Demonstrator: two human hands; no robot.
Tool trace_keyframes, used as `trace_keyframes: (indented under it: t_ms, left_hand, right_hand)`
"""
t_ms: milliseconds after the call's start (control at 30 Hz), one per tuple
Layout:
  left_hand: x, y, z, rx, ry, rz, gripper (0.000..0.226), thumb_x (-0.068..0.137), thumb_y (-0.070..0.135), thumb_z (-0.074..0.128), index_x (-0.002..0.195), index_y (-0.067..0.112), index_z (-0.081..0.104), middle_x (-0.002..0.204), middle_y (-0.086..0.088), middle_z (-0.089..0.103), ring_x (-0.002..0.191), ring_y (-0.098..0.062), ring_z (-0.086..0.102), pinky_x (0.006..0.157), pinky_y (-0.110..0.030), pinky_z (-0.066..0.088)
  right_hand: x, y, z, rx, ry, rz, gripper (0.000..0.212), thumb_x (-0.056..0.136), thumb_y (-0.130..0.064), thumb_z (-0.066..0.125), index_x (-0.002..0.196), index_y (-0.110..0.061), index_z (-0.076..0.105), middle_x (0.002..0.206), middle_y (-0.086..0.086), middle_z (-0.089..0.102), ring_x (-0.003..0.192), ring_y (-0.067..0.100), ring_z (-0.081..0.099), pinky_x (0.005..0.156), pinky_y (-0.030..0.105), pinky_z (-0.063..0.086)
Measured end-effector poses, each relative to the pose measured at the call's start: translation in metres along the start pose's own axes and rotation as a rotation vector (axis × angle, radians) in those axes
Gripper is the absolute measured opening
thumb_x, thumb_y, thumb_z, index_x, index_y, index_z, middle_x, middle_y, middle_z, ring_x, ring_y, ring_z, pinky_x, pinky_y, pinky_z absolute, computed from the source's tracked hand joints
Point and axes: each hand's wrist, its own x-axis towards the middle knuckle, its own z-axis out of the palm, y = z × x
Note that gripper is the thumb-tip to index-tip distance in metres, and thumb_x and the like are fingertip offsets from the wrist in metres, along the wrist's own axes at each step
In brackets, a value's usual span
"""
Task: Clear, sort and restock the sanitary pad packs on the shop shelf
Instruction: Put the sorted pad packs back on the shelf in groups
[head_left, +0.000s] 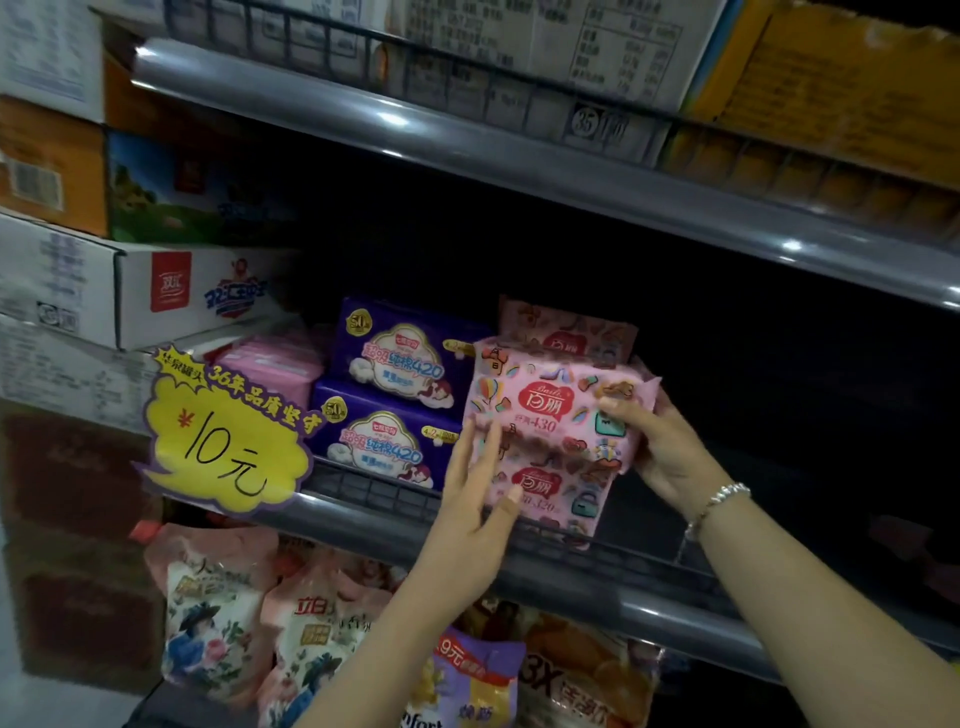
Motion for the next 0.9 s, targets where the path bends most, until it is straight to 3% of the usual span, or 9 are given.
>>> trace_keyframes:
  t_ms: [100,233,333,400,533,700,800,900]
  left_hand:
    - [0.007,-0.010,-0.002,0.071,0.004,0.039,0.060,0.102,0.033,0.040,0.140,0.054,-0.002,0.141,0.044,-0.022,0.122,0.033,-0.015,0.111,-0.019,0.007]
    - [0.015,-0.024,-0.001,0.171,0.029,0.055,0.062,0.102,0.035,0.039,0.135,0.061,-0.006,0.145,0.041,-0.025,0.143,0.006,-0.012,0.121,-0.040,0.006]
    - [0.020,-0.031,0.005,0.212,0.039,0.045,0.063,0.102,0.036,0.040,0.134,0.061,-0.007,0.152,0.031,-0.022,0.146,-0.002,-0.009,0.121,-0.049,0.010]
    - [0.021,-0.033,0.011,0.257,0.034,0.051,0.062,0.101,0.035,0.041,0.134,0.058,-0.007,0.151,0.030,-0.023,0.145,0.000,-0.011,0.121,-0.048,0.008]
    - [0.024,-0.036,0.018,0.419,0.029,0.057,0.063,0.102,0.036,0.040,0.136,0.052,-0.011,0.141,0.033,-0.035,0.142,0.001,-0.023,0.121,-0.040,-0.001]
    - [0.022,-0.038,0.019,0.561,0.006,0.037,0.065,0.101,0.038,0.039,0.145,0.042,-0.010,0.149,0.018,-0.037,0.141,-0.003,-0.029,0.115,-0.032,-0.006]
    - [0.018,-0.036,0.017,0.628,-0.018,0.033,0.066,0.102,0.038,0.038,0.150,0.036,-0.008,0.150,0.012,-0.036,0.140,-0.004,-0.028,0.118,-0.034,-0.005]
    - [0.011,-0.031,0.016,0.622,-0.013,0.062,0.067,0.102,0.033,0.041,0.151,0.032,-0.003,0.151,0.011,-0.028,0.143,-0.007,-0.017,0.120,-0.040,0.001]
  right_hand:
    - [0.010,0.009,-0.012,0.014,0.046,0.008,0.040,0.072,-0.004,0.070,0.109,-0.015,0.060,0.096,0.004,0.073,0.085,0.017,0.072,0.064,0.028,0.059]
    - [0.008,0.023,-0.013,-0.223,0.087,-0.058,0.071,0.064,-0.023,0.079,0.129,-0.017,0.050,0.111,0.001,0.070,0.097,0.016,0.069,0.077,0.029,0.056]
    - [0.004,0.030,-0.009,-0.334,0.141,-0.086,0.067,0.075,-0.018,0.078,0.129,-0.027,0.040,0.107,-0.008,0.063,0.090,0.005,0.064,0.063,0.015,0.052]
    - [0.007,0.034,-0.010,-0.365,0.177,-0.093,0.066,0.080,-0.018,0.076,0.133,-0.026,0.039,0.104,-0.010,0.062,0.087,0.001,0.062,0.059,0.013,0.050]
    - [0.006,0.042,-0.010,-0.436,0.173,-0.086,0.053,0.083,-0.028,0.073,0.130,-0.020,0.050,0.111,-0.005,0.066,0.091,0.004,0.064,0.067,0.018,0.051]
    - [-0.010,0.053,-0.014,-0.465,0.168,-0.105,0.067,0.082,-0.028,0.074,0.140,-0.021,0.042,0.114,-0.014,0.062,0.100,0.001,0.060,0.075,0.019,0.051]
    - [-0.029,0.055,-0.012,-0.434,0.163,-0.116,0.074,0.085,-0.021,0.072,0.147,-0.021,0.031,0.115,-0.020,0.056,0.096,-0.010,0.054,0.075,0.011,0.048]
    - [-0.053,0.057,-0.012,-0.431,0.171,-0.103,0.080,0.086,-0.020,0.070,0.151,-0.017,0.024,0.142,-0.007,0.046,0.118,0.001,0.048,0.093,0.016,0.043]
